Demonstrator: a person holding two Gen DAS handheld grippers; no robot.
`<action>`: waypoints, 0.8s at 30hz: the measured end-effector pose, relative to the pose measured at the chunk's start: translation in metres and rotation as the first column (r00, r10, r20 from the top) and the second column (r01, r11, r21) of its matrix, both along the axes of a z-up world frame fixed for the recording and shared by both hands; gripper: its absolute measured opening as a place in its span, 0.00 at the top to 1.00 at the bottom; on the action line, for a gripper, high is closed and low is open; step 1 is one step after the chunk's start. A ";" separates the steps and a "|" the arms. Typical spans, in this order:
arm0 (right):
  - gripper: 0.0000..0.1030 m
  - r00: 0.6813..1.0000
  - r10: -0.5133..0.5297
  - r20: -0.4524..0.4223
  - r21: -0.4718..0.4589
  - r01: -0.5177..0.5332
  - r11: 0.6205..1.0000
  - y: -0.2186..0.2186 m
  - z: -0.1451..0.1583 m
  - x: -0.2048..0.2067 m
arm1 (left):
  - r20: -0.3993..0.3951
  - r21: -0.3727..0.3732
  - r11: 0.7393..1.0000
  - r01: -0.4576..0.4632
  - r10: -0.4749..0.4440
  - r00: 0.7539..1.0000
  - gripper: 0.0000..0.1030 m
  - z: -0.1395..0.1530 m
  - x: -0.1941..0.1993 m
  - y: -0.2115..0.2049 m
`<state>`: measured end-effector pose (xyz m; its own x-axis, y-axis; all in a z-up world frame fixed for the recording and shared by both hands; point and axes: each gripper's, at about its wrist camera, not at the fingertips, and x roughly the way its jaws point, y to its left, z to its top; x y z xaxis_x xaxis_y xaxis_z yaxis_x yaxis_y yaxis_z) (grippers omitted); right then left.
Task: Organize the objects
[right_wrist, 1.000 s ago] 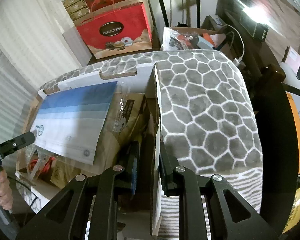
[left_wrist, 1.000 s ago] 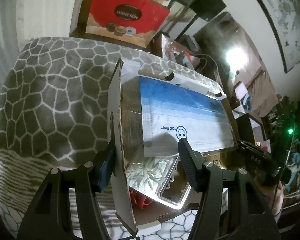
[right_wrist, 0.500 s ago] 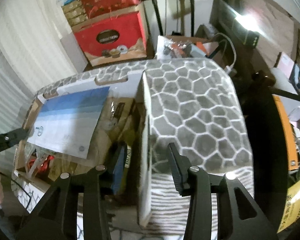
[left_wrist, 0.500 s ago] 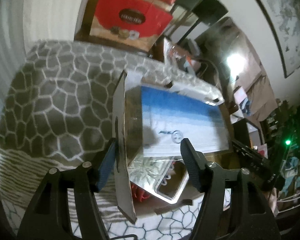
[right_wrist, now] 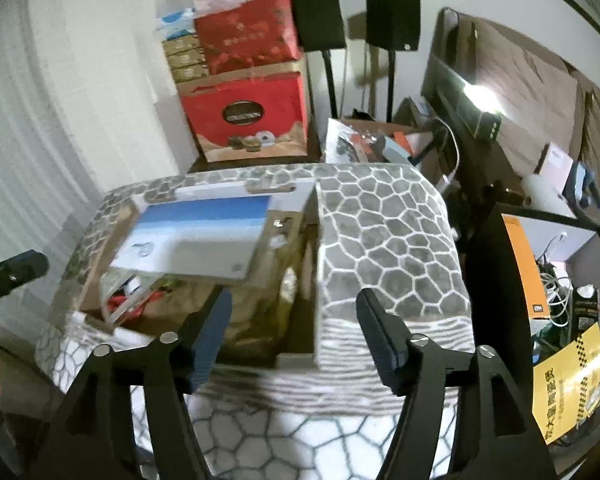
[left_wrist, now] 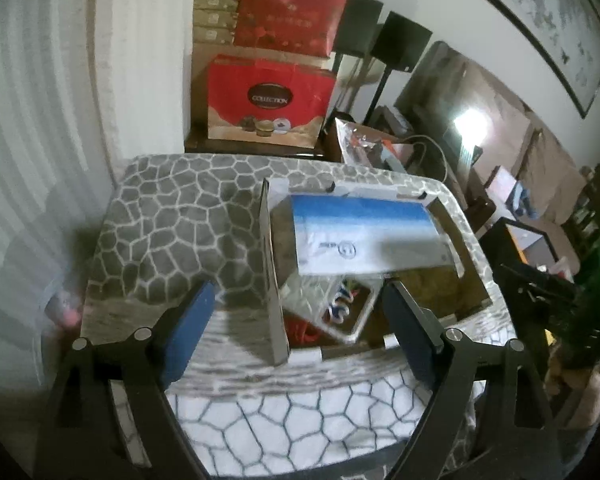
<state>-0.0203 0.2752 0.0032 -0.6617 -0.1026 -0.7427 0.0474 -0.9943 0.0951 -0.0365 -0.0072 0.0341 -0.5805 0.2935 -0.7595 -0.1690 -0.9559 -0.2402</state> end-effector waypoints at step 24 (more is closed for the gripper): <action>0.01 0.995 -0.030 -0.098 0.030 0.033 0.999 -0.047 0.000 0.073 | -0.073 -0.034 0.998 -0.060 0.057 0.996 0.00 -0.003 0.065 0.005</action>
